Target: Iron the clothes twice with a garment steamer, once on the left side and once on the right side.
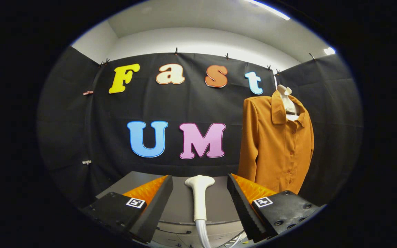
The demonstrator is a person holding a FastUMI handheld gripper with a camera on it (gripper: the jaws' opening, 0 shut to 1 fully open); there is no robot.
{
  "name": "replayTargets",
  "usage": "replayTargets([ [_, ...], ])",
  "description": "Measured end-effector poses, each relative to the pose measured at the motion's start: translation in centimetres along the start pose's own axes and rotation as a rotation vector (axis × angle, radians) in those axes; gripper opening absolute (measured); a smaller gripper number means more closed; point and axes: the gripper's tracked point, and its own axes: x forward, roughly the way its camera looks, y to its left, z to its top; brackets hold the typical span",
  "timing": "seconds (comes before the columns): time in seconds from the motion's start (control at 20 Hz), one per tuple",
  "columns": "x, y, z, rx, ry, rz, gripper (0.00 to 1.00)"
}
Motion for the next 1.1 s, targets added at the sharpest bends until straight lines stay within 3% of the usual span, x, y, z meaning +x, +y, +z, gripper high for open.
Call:
replayTargets([
  [0.45,7.4,-0.6,-6.2,0.034,0.188,-0.047,0.98],
  [1.1,14.9,0.0,-16.2,-0.011,0.506,0.018,0.9],
])
